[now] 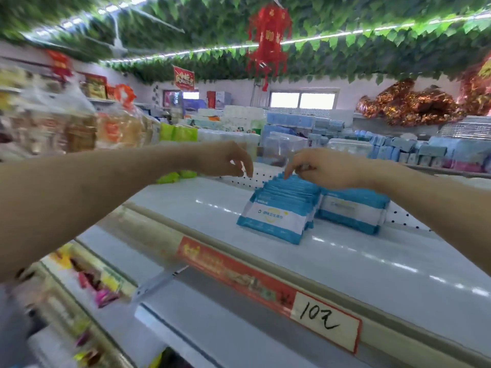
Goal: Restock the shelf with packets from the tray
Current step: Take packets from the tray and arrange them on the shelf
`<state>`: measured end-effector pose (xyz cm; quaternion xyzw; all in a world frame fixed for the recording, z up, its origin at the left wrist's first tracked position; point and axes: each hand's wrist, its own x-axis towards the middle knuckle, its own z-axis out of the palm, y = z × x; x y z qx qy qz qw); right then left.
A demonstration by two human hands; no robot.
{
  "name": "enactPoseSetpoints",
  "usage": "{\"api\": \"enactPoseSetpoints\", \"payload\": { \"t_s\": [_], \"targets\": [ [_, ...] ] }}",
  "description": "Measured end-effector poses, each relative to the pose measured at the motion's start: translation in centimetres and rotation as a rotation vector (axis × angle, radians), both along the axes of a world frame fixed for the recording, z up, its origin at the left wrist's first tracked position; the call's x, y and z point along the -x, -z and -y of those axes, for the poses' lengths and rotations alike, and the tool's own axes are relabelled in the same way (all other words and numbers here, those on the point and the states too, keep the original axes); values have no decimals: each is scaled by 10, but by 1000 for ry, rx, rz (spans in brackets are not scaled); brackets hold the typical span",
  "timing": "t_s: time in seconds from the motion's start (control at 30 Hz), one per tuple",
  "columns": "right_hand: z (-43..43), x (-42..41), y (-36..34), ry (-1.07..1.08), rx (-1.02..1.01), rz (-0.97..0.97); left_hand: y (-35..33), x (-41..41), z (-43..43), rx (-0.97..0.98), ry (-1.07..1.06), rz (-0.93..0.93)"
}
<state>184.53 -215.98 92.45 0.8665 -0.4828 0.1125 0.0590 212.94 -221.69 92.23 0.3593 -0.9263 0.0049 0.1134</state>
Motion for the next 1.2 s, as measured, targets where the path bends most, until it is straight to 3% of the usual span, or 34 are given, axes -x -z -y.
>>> {"api": "enactPoseSetpoints", "payload": {
  "t_s": [0.3, 0.53, 0.97, 1.2],
  "targets": [
    [32, -222, 22, -419, -3, -56, 31, -214, -93, -43, -495, -68],
    [15, -359, 83, -670, 0, -126, 89, -327, -181, -152, -826, -42],
    [-40, -466, 330, -845, -501, -365, 319, -394, -322, -536, -1105, -9],
    [-60, -489, 426, -904, -684, -479, 368, -394, -356, -589, -1126, -64]
  ]
}}
